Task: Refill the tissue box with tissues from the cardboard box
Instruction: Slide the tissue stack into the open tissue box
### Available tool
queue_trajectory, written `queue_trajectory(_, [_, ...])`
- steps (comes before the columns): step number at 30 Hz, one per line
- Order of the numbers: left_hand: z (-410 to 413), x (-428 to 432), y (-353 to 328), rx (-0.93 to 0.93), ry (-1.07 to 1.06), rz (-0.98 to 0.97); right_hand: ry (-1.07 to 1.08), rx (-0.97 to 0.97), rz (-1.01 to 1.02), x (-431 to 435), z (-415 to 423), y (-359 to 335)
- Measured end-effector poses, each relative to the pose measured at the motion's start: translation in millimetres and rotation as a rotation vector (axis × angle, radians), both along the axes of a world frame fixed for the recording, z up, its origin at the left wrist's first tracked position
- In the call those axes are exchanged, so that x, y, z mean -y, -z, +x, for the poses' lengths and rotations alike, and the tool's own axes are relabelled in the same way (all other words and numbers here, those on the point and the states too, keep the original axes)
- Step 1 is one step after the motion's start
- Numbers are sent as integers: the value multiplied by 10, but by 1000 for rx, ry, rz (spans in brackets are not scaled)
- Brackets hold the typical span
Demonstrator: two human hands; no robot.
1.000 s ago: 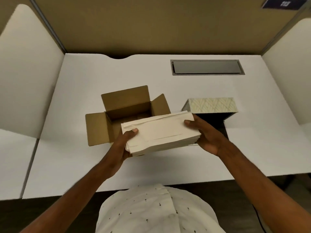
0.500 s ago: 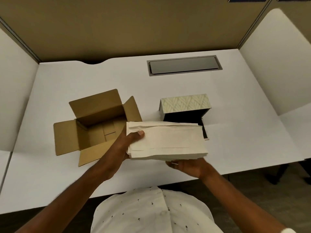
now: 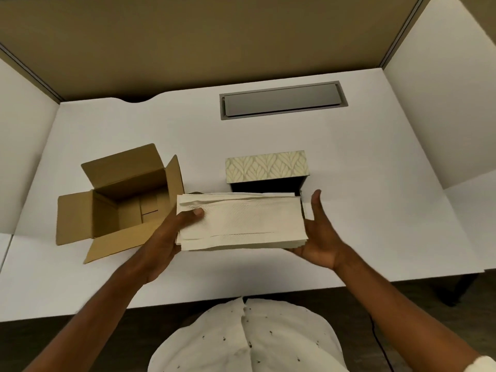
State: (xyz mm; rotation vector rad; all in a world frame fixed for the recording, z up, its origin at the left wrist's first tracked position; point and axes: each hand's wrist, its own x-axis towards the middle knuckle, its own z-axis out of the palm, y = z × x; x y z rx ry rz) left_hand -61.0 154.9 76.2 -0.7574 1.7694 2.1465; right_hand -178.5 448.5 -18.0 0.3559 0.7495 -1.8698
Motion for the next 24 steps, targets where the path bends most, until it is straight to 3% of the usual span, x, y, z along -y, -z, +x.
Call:
queue_trajectory(12, [-355,-393,1024,193,-22,38,-286,-378,467,-257,-296,240])
queue_trajectory(24, [-975,-505,1564,283,-101,91,-87,-400,703,-50,-678,623])
